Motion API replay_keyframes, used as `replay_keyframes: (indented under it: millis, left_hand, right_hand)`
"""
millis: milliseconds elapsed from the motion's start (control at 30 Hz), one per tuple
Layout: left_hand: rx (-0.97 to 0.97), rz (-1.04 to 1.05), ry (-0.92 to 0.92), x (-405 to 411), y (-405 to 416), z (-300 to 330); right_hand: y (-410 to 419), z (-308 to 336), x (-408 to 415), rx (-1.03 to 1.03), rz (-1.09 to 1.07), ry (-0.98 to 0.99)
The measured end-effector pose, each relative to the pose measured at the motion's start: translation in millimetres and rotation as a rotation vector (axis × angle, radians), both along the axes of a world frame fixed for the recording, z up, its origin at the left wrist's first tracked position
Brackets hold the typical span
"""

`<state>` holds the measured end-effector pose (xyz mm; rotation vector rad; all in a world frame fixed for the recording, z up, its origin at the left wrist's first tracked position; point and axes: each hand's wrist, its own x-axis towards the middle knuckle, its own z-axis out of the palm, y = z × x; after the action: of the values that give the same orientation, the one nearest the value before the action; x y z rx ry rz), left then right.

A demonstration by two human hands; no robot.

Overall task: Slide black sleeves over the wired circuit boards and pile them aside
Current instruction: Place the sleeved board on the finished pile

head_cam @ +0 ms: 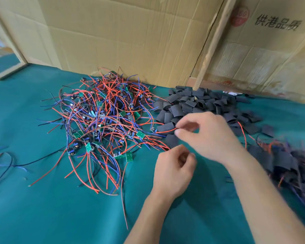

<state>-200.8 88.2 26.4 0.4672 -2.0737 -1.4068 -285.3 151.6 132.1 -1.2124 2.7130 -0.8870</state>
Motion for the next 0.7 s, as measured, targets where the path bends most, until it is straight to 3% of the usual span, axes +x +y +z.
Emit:
replay_keyframes:
  millis: [133,300,467,633,700]
  left_hand:
    - [0.032,-0.087,0.07,4,-3,1]
    - [0.036,-0.042,0.061,4,-6,2]
    - [0.13,0.02,0.065,2,-5,2]
    - [0.407,0.095,0.13,3,-10,4]
    - [0.442,0.075,0.133,3,-11,6]
  right_hand:
    - [-82,-30,13,0.34,0.215,0.035]
    - [-102,-34,3,0.287,0.246,-0.051]
    - [-75,-3,-13,-0.027,0.165,-0.11]
    - [-6,31,-49,-0.568,0.063,-0.532]
    - [21,28,-55,-0.666,0.063,-0.738]
